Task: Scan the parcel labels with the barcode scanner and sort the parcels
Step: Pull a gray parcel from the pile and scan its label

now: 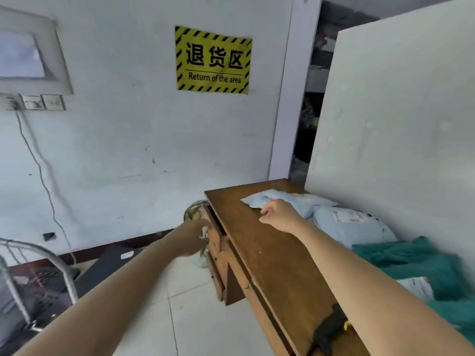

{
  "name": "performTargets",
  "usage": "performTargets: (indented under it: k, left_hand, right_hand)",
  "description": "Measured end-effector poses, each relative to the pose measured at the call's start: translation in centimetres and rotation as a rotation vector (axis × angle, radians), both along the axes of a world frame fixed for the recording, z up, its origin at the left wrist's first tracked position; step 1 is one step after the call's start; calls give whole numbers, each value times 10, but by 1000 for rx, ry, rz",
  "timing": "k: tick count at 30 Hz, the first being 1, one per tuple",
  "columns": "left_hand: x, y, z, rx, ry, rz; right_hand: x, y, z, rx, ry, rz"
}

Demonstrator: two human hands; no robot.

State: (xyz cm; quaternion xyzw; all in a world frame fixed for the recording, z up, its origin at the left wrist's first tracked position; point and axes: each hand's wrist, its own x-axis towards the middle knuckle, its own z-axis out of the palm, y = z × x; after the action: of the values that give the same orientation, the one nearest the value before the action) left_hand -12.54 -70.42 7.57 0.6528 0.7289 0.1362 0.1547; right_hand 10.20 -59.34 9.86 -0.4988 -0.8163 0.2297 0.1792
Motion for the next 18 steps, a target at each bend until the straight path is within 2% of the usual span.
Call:
performTargets:
  k: [5, 11, 18]
  left_hand:
    - [-38, 128, -2, -44, 38, -151]
    - [-69, 267, 22, 58, -114, -134]
    - [-43, 432, -24, -87, -95, -420]
  right_hand:
    - [-18, 116, -11, -23, 9, -192]
    - [-22, 198, -33, -97, 6, -351]
    - [4, 270, -63, -184, -33, -587]
